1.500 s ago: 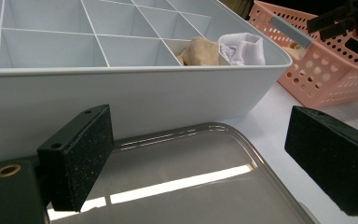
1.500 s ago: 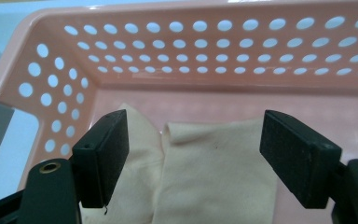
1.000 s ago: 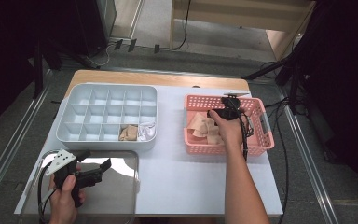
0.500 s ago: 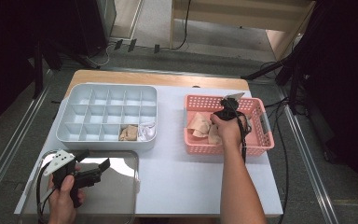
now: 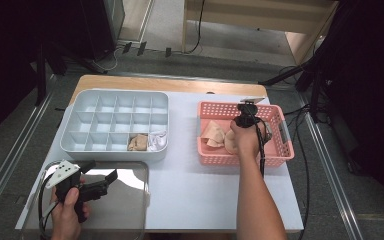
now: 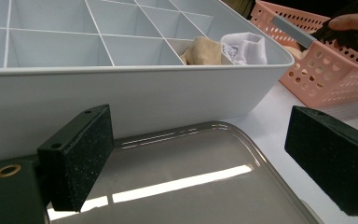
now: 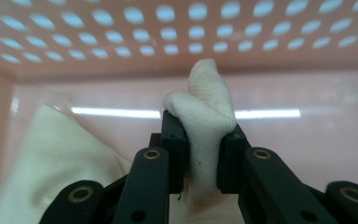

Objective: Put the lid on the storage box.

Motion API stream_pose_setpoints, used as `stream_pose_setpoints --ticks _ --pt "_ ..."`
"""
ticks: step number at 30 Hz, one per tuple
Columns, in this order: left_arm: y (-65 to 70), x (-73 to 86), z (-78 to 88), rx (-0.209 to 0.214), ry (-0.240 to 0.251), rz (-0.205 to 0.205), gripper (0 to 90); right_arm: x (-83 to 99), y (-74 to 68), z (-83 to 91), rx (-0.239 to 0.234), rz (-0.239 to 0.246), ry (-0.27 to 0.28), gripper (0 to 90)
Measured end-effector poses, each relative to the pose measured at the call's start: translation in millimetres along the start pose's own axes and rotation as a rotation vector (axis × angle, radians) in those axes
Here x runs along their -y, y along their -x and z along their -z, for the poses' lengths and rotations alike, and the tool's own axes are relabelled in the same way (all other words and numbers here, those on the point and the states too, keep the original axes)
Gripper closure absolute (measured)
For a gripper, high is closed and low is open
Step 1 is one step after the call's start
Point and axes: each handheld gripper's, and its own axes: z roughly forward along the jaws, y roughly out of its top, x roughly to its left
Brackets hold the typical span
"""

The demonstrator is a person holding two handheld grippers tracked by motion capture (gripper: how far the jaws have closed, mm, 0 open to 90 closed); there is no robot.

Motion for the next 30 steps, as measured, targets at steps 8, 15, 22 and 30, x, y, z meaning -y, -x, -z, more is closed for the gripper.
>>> stream_pose_setpoints --ticks 8,15,22,30 --pt "2.1 1.3 -2.3 0.0 -0.003 -0.005 8.5 0.9 9.6 17.3 -0.061 -0.021 0.112 78.1" --pt "3.7 1.9 -2.7 0.001 -0.007 -0.009 8.5 9.9 11.0 33.1 -0.125 -0.004 0.236 78.1" --pt "4.8 2.3 -3.4 0.001 -0.006 -0.012 8.5 11.9 14.8 42.9 -0.139 0.004 0.275 77.7" --pt "4.6 2.6 -3.9 0.004 -0.011 -0.013 8.5 26.0 19.4 47.4 -0.147 0.061 0.22 76.1"
